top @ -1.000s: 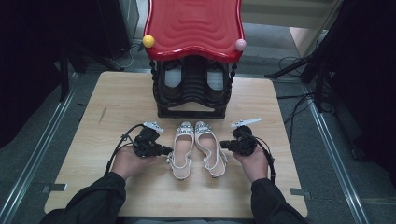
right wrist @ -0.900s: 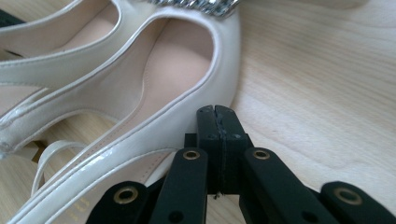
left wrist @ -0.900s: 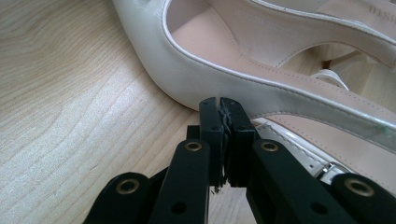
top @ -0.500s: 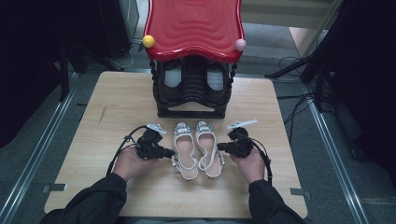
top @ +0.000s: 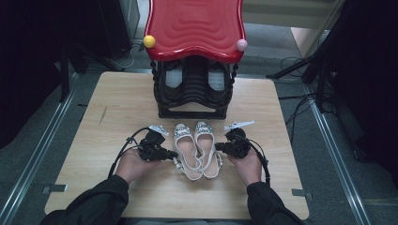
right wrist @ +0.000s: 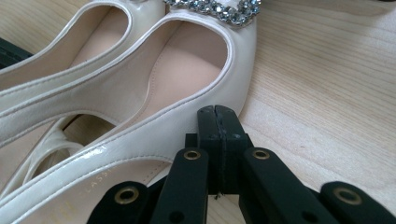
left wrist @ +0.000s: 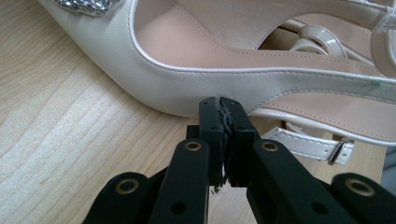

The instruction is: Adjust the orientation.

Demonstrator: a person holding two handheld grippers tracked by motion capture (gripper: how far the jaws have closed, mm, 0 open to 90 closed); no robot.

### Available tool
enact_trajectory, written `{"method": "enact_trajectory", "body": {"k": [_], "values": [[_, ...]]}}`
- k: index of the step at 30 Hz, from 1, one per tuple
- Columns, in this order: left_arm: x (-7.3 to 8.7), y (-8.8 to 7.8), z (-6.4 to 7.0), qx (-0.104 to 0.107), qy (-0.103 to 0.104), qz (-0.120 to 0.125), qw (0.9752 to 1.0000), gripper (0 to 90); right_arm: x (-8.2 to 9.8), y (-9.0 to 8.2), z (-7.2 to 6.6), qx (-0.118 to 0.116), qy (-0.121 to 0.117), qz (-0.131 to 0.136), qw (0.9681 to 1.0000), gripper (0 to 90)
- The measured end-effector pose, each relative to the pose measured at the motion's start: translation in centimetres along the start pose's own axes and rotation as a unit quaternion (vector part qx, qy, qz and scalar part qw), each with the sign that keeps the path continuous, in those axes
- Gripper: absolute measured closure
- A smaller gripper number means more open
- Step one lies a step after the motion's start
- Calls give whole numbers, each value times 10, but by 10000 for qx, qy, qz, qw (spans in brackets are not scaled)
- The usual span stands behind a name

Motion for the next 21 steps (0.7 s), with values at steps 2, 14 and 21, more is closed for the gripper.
{"method": "enact_trajectory", "body": {"k": [2,14,21], "values": [[0,0,0,14,-7,-15,10000,881,-1,1,0,35,8,39,10000,900],[-3,-18,-2,35,-15,223,9997,763,-4,-7,9,-168,186,345,9991,863],[1,-32,-1,59,-65,311,9995,649,-9,-21,6,-344,284,608,9972,746]]}}
Point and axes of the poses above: each handheld gripper's, and its own axes: y roughly forward along the jaws, x roughly out of its underside, z roughly to its right, the point moved 5 cm from there along y, roughly forward along the jaws
